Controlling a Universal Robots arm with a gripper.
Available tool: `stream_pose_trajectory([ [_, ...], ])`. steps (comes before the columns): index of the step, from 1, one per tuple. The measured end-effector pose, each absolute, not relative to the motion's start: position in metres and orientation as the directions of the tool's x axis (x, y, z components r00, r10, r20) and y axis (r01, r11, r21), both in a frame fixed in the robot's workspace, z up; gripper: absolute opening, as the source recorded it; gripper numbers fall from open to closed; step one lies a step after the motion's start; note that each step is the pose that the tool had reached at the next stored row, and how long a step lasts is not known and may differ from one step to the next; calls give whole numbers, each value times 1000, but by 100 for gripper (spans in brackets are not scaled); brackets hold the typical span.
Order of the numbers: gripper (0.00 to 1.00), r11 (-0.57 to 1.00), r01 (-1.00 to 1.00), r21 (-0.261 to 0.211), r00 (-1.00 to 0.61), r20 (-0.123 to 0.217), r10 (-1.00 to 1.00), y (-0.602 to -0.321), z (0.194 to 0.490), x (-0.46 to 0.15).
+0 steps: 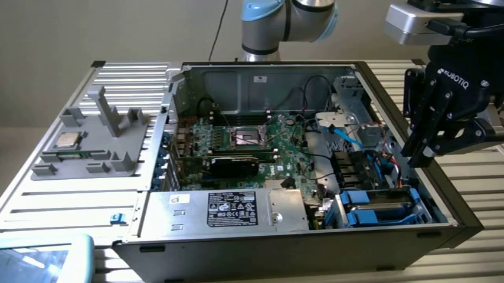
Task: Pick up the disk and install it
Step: 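Insert the first disk wire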
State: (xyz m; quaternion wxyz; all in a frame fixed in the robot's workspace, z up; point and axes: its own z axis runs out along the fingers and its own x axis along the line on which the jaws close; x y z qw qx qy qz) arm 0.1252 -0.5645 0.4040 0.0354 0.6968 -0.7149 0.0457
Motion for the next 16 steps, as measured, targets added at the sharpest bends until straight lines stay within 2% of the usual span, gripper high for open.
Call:
stream_pose_trajectory([
  [5, 25, 25, -1000, -15, -26, 117, -993, -564, 404, 125],
  [10, 25, 24, -1000, -10, -26, 139, -990, -553, 404, 124],
  [16, 25, 27, -999, 26, -23, 143, -989, -547, 401, 116],
])
